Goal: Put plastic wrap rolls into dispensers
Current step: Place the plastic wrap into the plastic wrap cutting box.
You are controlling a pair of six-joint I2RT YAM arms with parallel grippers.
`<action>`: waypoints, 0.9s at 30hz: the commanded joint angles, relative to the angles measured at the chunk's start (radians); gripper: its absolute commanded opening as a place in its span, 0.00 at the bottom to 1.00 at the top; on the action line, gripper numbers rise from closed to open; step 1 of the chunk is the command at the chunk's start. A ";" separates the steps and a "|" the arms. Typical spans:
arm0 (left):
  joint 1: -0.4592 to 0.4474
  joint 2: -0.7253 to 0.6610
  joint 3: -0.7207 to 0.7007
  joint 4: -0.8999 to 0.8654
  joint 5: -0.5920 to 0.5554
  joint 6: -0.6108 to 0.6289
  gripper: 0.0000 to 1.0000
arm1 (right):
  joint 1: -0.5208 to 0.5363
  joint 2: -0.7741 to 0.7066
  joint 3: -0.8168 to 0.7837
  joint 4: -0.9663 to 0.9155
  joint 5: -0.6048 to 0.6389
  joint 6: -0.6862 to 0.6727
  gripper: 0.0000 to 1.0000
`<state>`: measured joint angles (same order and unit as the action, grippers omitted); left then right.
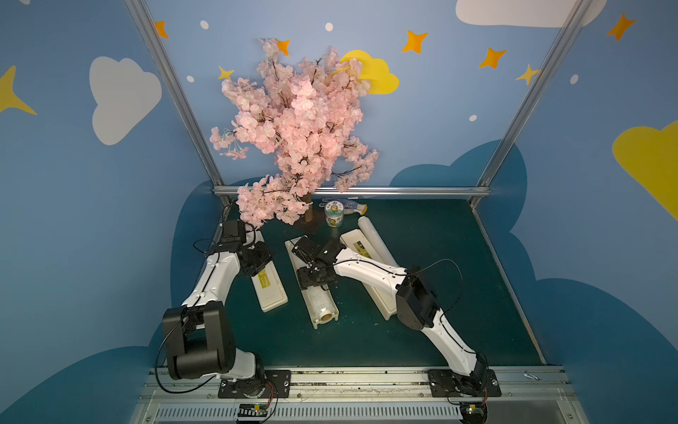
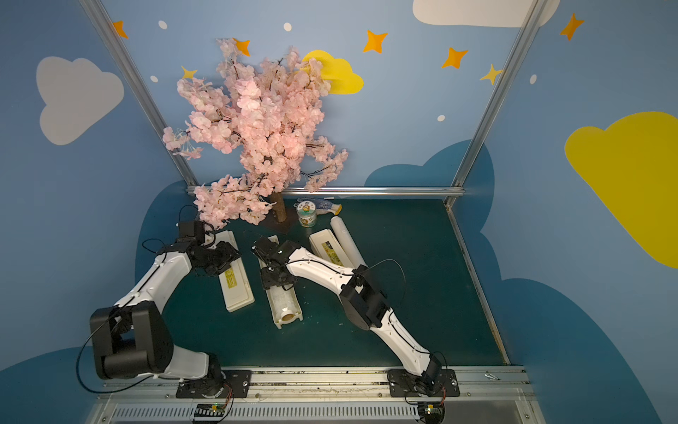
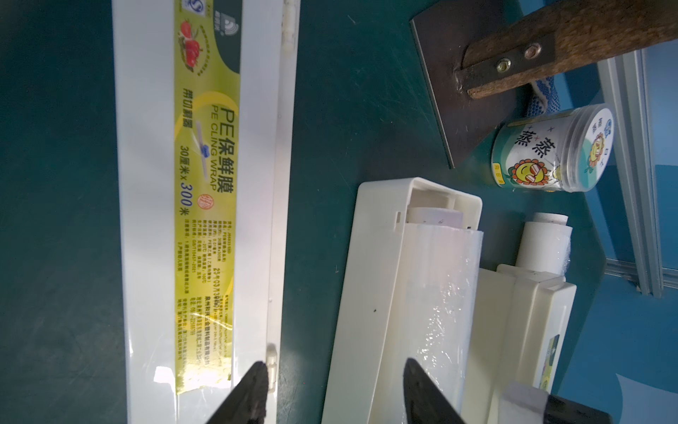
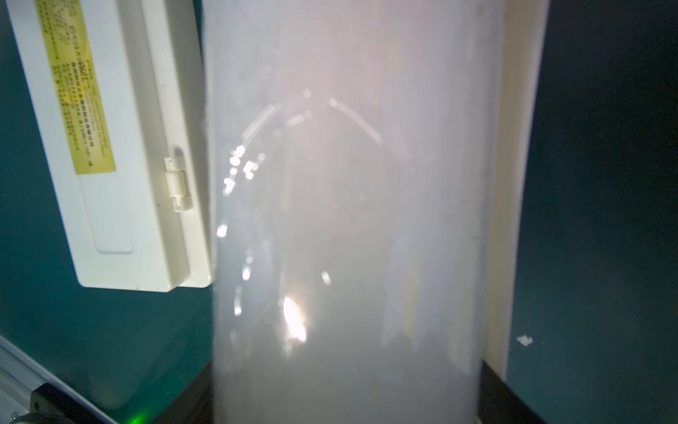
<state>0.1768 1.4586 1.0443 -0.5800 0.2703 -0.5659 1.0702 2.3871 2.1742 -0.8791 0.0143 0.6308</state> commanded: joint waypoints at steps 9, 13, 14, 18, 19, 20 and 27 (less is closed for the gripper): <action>0.001 0.011 0.011 -0.018 0.013 0.001 0.59 | 0.002 -0.115 0.017 0.192 0.084 -0.043 0.04; 0.001 0.011 0.010 -0.018 0.011 0.002 0.59 | 0.000 -0.117 0.029 0.187 0.089 -0.046 0.04; 0.001 0.011 0.010 -0.018 0.012 0.002 0.59 | 0.000 -0.115 0.030 0.188 0.088 -0.046 0.04; 0.000 0.013 0.010 -0.018 0.012 0.002 0.59 | 0.000 -0.118 0.031 0.186 0.091 -0.046 0.04; 0.001 0.014 0.009 -0.018 0.012 0.003 0.59 | -0.001 -0.120 0.032 0.188 0.092 -0.048 0.04; 0.001 0.014 0.010 -0.018 0.012 0.003 0.59 | -0.001 -0.122 0.036 0.186 0.094 -0.048 0.04; 0.001 0.017 0.013 -0.017 0.014 0.003 0.59 | -0.012 -0.129 0.080 0.164 0.079 -0.051 0.04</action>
<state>0.1768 1.4651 1.0443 -0.5827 0.2710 -0.5659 1.0683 2.3692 2.1746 -0.8135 0.0555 0.5980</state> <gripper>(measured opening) 0.595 0.706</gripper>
